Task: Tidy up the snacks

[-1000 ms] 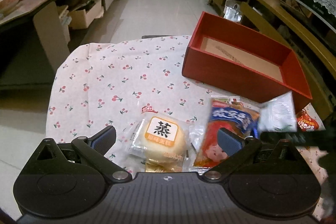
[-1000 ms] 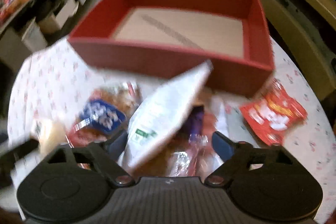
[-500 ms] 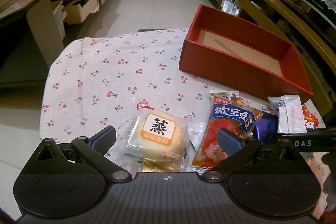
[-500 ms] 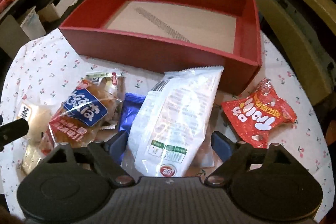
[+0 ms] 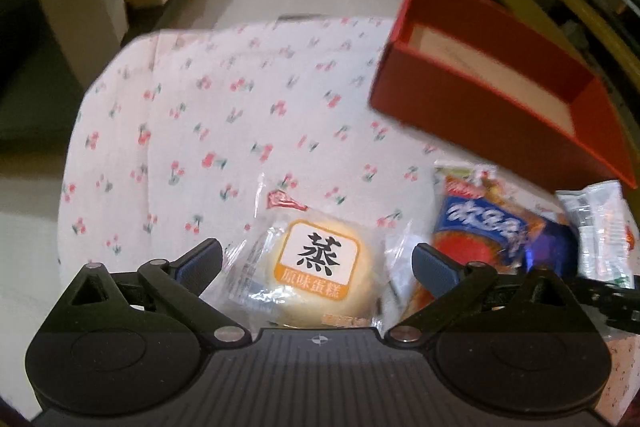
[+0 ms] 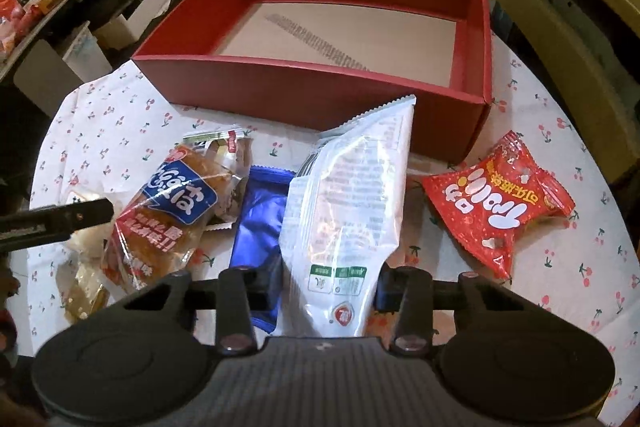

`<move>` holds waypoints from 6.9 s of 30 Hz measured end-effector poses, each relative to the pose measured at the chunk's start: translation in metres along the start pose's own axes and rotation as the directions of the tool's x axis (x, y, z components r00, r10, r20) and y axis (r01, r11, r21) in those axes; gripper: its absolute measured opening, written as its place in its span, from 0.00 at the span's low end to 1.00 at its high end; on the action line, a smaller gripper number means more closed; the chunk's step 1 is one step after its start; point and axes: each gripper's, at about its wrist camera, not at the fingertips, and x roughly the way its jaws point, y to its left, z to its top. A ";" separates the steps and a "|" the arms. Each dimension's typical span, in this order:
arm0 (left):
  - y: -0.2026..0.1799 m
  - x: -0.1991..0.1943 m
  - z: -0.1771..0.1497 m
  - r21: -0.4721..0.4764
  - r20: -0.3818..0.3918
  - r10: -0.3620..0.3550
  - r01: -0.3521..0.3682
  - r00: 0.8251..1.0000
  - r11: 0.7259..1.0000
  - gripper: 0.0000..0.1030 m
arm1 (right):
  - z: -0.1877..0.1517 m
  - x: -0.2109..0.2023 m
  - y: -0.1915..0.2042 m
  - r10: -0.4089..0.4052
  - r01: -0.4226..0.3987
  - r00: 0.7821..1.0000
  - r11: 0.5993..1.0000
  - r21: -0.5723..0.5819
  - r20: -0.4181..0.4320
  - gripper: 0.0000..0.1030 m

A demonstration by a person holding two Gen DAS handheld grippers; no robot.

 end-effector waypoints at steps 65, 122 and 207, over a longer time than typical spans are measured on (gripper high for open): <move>-0.075 -0.050 0.035 0.169 0.134 -0.181 0.157 0.974 0.973 0.68 | 0.029 -0.057 0.004 0.065 -0.080 0.965 0.996 0.049 0.254 0.44; -0.134 0.037 0.098 0.243 0.146 -0.098 0.060 0.984 0.968 0.67 | 0.118 0.038 -0.031 -0.042 0.015 0.974 0.992 0.122 0.225 0.48; -0.054 -0.052 -0.031 0.228 0.130 -0.040 0.009 0.991 0.974 0.78 | -0.025 -0.054 0.065 0.039 -0.016 0.971 0.995 -0.098 0.235 0.50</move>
